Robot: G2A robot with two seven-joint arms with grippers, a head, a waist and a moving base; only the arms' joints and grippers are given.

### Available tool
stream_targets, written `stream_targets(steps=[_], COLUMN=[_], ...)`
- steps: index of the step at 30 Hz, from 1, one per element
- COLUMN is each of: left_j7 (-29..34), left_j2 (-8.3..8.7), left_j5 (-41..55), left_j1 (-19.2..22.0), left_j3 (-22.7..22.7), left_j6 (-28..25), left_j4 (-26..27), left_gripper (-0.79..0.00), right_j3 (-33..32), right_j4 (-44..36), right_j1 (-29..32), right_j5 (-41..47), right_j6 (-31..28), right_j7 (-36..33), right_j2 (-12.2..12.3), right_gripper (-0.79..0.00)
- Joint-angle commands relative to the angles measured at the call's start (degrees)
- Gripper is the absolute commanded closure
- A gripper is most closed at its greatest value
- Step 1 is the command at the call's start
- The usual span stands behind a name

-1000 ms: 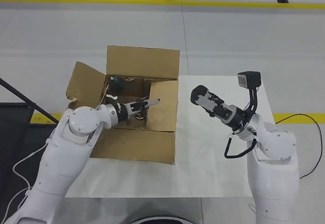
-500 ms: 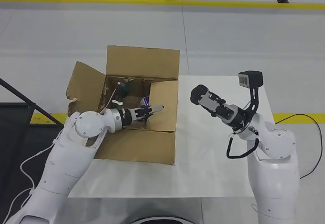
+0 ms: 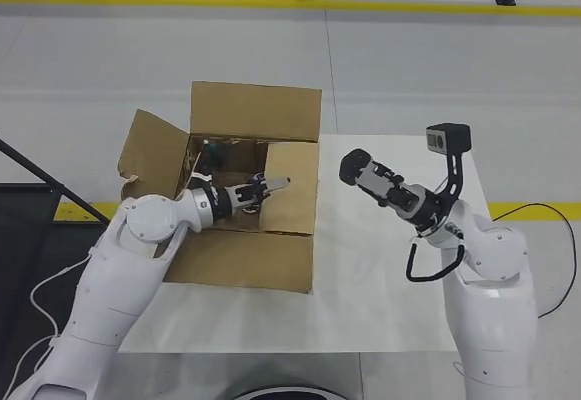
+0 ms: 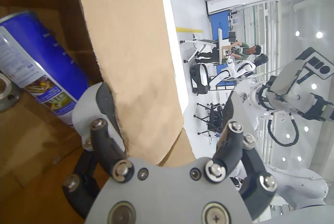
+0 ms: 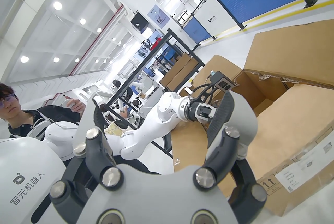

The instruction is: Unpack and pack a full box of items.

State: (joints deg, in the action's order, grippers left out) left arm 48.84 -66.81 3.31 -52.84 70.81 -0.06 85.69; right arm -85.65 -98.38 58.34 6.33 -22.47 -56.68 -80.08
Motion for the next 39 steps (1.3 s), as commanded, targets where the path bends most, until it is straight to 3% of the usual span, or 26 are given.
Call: stream_targets(steps=[1, 8, 13, 26, 39], left_j7=[-0.3, -1.3, -3.1, -14.5, -12.6], left_j2=[0.01, -0.11, -0.74, -5.24, -8.47], left_j5=[0.9, 2.8, 3.4, 7.3, 6.4], left_j1=[0.2, 1.7, 4.2, 12.5, 18.2], left_j3=[0.3, 0.3, -2.4, -16.2, -24.1], left_j6=[0.0, 0.3, 0.9, 1.1, 3.8], left_j4=[0.7, 4.3, 4.3, -2.3, -9.4], left_gripper=[-0.785, -0.785, -0.785, -0.785, -0.785], right_j3=[0.1, 0.5, -0.2, -5.4, -9.7], right_j4=[0.3, 0.6, -0.1, -5.9, -10.9], right_j1=[-0.2, -0.3, -0.2, 5.3, 10.8], right_j5=[0.3, 1.0, 1.1, 0.1, 0.1], right_j6=[-0.2, -0.9, -1.3, -1.4, -1.0], right_j7=[0.1, 0.4, 0.7, 3.1, 4.8], right_j2=[0.2, 0.9, 1.5, 3.3, 5.0], right_gripper=[-0.785, -0.785, -0.785, -0.785, -0.785])
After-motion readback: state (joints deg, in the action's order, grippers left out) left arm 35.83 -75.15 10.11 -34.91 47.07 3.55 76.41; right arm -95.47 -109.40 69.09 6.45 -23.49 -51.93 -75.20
